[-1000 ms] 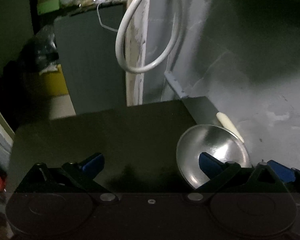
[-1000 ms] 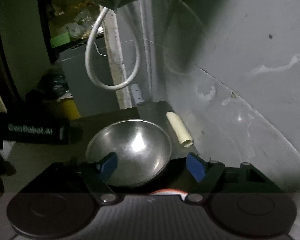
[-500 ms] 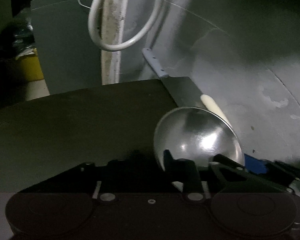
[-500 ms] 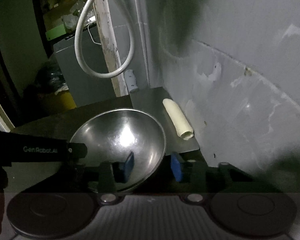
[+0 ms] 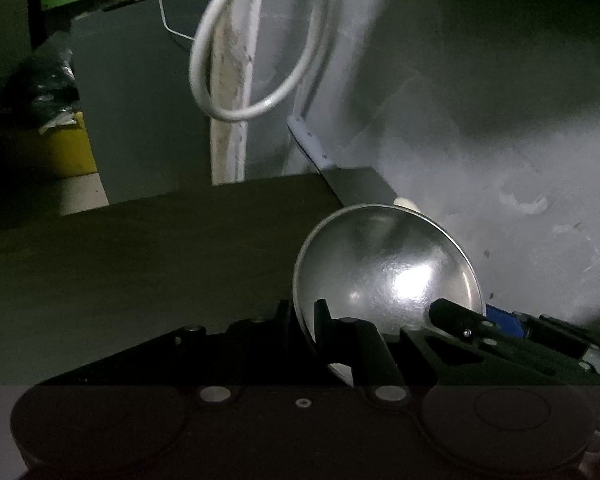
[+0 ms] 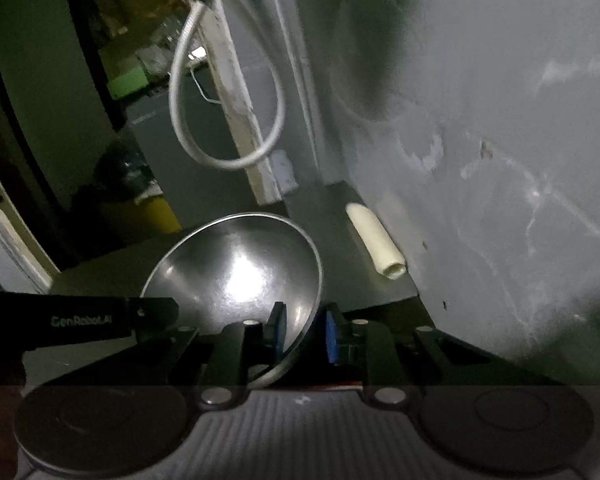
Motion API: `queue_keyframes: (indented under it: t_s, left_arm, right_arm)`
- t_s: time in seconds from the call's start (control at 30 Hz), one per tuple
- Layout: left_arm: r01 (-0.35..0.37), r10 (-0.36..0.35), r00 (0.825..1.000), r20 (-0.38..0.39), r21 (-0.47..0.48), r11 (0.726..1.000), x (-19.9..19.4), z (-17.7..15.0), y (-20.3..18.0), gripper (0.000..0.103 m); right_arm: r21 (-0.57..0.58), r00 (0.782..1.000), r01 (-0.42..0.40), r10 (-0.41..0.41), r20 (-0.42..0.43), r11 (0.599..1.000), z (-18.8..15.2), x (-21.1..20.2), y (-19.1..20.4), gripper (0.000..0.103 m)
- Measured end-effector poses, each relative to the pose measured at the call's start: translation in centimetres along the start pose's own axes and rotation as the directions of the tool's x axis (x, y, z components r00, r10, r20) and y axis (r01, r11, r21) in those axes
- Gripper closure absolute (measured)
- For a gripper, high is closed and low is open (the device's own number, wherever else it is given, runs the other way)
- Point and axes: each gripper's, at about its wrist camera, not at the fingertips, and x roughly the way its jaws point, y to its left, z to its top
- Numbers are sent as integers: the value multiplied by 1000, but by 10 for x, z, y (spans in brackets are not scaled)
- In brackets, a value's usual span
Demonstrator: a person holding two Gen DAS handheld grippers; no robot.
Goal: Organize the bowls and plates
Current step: 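Grasp the steel bowl rim with both tools and lift it, then carry the steel bowl with both tools over the stacked steel plates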
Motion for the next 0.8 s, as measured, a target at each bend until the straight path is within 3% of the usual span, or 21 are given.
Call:
queue_keyframes:
  t_s: [0.4,0.6,0.8]
  left_arm:
    - [13,-15,991,136,13,1000,-101,-23,-11,92]
    - [59,-55,983,178,-16,998,-153,-55,-21,92]
    - [63,-63,971,233,9,998,-222,-110,-34,93]
  right_arm:
    - [14,991,-60,58,123,998,-1,-87,18,83]
    - [-12,987,-50,51,152,999,-20,-147,28,83]
    - [-9,987,-56,57,153,998,-57,-212,40,83]
